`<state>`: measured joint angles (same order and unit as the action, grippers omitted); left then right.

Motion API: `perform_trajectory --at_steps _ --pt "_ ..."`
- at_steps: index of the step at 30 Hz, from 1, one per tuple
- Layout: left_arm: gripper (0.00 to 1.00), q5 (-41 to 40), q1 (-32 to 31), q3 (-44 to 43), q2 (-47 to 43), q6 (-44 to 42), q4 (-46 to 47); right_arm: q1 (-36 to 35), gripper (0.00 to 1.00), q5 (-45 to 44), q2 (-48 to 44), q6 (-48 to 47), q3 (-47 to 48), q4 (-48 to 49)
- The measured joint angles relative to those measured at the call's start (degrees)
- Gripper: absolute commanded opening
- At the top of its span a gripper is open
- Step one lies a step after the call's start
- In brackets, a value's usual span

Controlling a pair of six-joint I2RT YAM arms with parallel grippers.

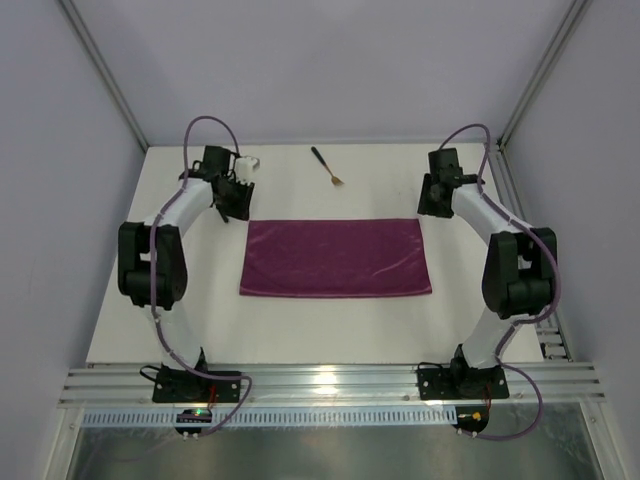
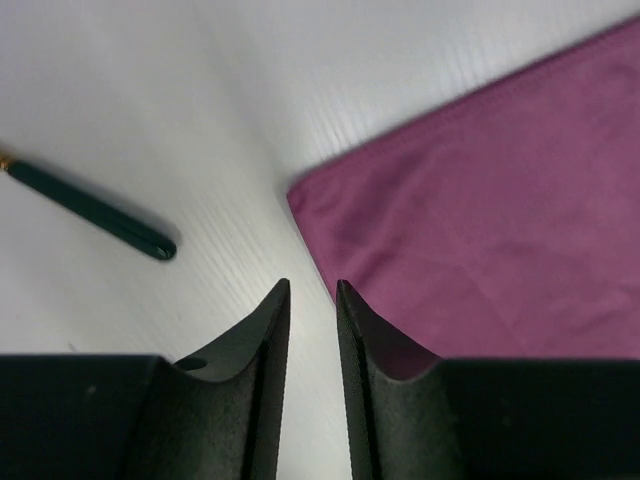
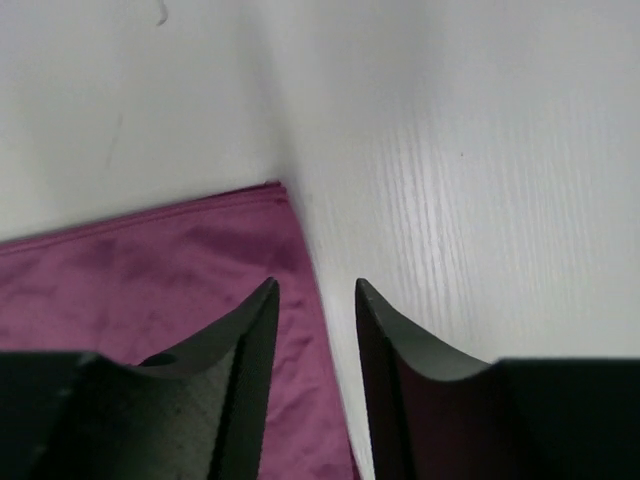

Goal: Fold the napkin into a case and place the utensils inside
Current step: Smooth out the rectangle-folded napkin at the center of the board.

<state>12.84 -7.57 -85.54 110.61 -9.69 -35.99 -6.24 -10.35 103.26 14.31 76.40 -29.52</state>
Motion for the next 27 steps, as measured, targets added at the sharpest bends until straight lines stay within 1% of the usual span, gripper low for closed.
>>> perform_trajectory --at_steps 1,2,3,5,7,10,13,17,21,27 --pt "0.21 0.11 -0.28 2.12 -2.86 -0.79 -0.04 -1.01 0.32 -1.2 -2.82 0.17 -1.38 -0.46" --pt "0.19 0.26 -0.85 4.7 -6.6 -1.4 -1.01 -2.51 0.21 -2.01 -6.14 0.46 -3.3 -0.48" --pt "0.18 0.31 -1.75 6.91 -9.81 -2.19 -2.38 -4.24 0.17 -2.49 -8.79 0.7 -4.79 -0.98" --pt "0.18 0.57 -5.25 11.85 -16.13 -4.48 -5.14 -9.88 0.08 -2.97 -14.93 1.99 -8.92 -1.6" --pt "0.18 0.74 -8.87 15.78 -18.82 -6.4 -7.23 -15.63 0.04 -0.72 -19.02 3.87 -13.07 -0.87" --pt "0.18 0.55 -12.76 22.67 -19.02 -8.68 -9.29 -19.96 0.04 4.02 -21.92 7.17 -20.11 0.96" --pt "0.17 -1.51 -12.46 27.19 -17.57 -9.46 -10.32 -20.09 0.04 6.84 -21.77 10.58 -27.08 2.16" --pt "0.17 -3.96 -11.91 28.24 -15.15 -10.08 -9.66 -19.21 0.04 7.41 -19.67 13.79 -31.69 2.54" --pt "0.16 -5.14 -11.93 28.61 -13.99 -10.23 -8.41 -16.83 0.04 7.02 -19.23 16.44 -33.68 3.1" --pt "0.16 -5.27 -11.96 28.89 -14.03 -10.23 -8.0 -8.24 0.04 9.27 -23.06 19.47 -37.75 5.38"
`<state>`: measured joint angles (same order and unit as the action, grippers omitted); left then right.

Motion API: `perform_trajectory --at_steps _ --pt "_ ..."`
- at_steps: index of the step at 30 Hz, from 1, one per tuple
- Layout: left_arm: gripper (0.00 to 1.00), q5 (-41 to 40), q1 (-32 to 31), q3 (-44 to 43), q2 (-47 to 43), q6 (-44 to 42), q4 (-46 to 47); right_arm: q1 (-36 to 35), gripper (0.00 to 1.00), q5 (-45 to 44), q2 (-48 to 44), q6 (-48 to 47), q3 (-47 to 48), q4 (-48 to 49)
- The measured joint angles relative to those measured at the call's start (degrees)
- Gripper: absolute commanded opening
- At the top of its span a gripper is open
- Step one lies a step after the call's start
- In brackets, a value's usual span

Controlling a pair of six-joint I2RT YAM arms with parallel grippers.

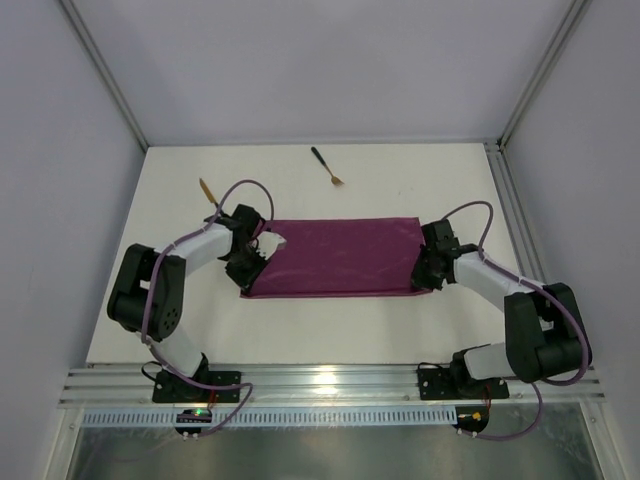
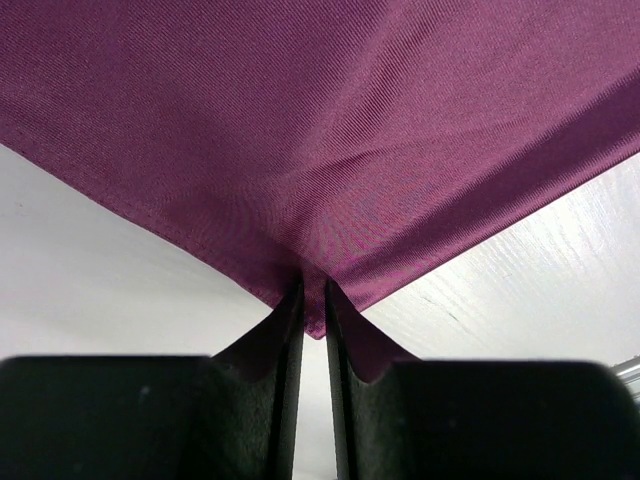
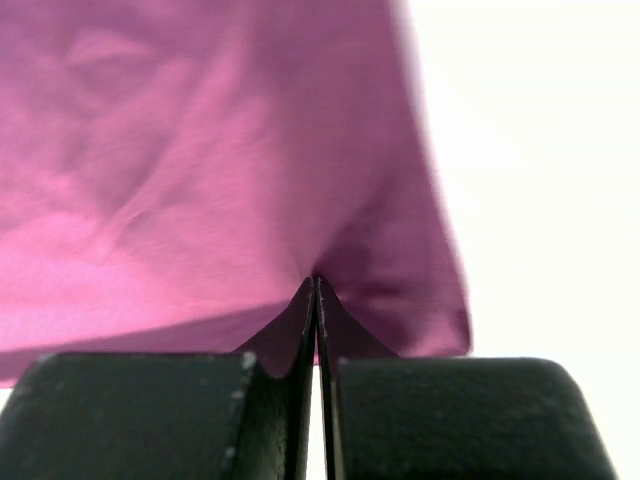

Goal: Fold the napkin into a case and place the utensils inside
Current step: Smooth out the rectangle-folded napkin at the center of the board, then pick up the rectangle-folded napkin from the center of the board.

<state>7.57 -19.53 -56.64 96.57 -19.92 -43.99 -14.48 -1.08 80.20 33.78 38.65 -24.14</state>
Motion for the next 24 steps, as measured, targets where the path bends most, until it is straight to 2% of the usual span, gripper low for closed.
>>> perform_trajectory --at_steps 11,14,15,18,24 --pt "0.21 0.96 0.04 0.9 -1.18 -0.61 0.66 6.1 0.04 -4.94 -8.55 0.39 -1.44 -8.48" --pt "0.25 1.62 0.04 0.9 -1.49 -1.16 0.48 7.15 0.12 -5.64 -11.89 0.48 -0.68 -10.78" --pt "0.27 1.77 0.04 0.87 -1.57 -1.33 0.48 7.39 0.22 -5.81 -12.94 0.55 -0.44 -11.15" --pt "0.29 2.62 0.04 0.74 -2.01 -1.6 0.44 7.8 0.4 -5.64 -15.08 1.33 -0.35 -11.54" --pt "0.3 2.95 0.04 0.09 -5.35 -1.79 -0.63 8.33 0.44 -3.28 -14.49 3.15 -2.45 -9.51"
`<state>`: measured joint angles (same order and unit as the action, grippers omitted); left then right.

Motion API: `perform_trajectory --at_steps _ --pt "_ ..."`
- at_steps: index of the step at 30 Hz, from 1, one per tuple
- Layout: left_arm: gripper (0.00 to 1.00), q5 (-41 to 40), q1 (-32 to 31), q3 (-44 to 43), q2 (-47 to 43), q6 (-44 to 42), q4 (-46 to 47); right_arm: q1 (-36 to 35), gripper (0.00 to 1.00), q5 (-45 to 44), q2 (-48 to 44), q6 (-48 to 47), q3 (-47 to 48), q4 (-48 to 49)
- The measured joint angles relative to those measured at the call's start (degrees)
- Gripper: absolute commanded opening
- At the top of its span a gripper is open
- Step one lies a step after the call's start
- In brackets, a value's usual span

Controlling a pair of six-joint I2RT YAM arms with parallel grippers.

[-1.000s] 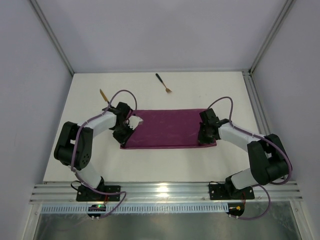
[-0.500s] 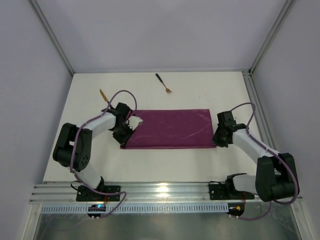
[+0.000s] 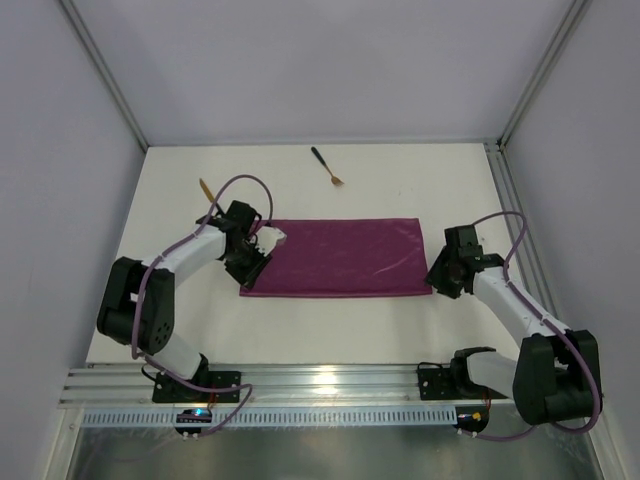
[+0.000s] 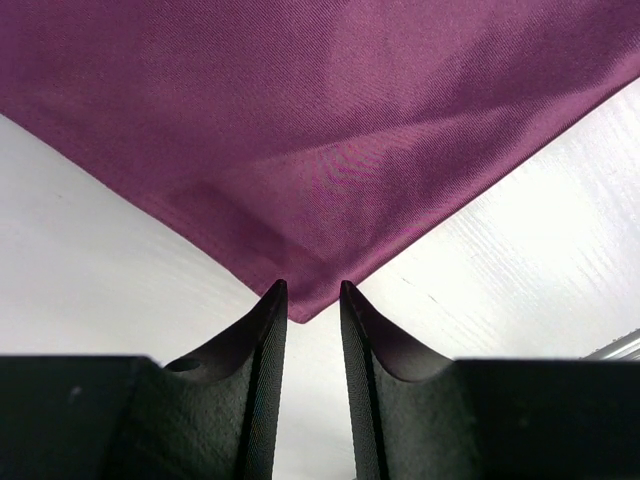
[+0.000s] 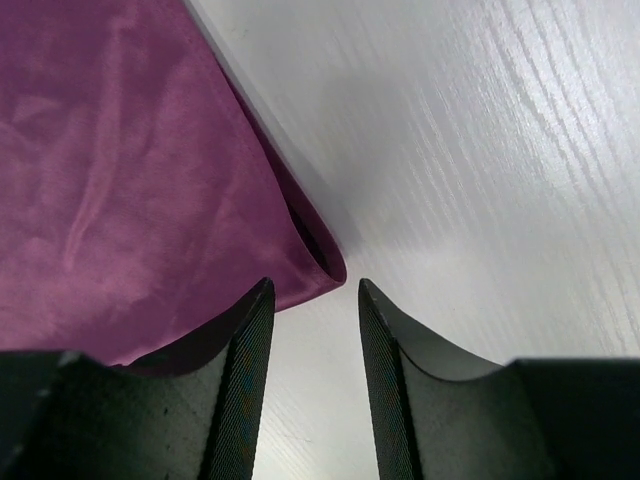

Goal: Fold the napkin into a case and place the utensils inside
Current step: Pick up the rectangle-folded napkin from the center of the board.

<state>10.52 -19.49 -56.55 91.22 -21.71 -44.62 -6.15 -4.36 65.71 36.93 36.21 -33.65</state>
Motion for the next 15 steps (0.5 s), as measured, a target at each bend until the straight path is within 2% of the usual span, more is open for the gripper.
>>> perform_trajectory --at_steps 8,15 --pt "0.3 -0.2 0.02 0.24 -0.94 0.0 -0.02 1.81 0.44 1.77 3.06 2.4 -4.61 4.96" --pt "0.3 -0.46 0.11 0.55 -0.85 0.02 0.02 1.95 0.45 2.03 2.1 4.0 -6.32 8.55"
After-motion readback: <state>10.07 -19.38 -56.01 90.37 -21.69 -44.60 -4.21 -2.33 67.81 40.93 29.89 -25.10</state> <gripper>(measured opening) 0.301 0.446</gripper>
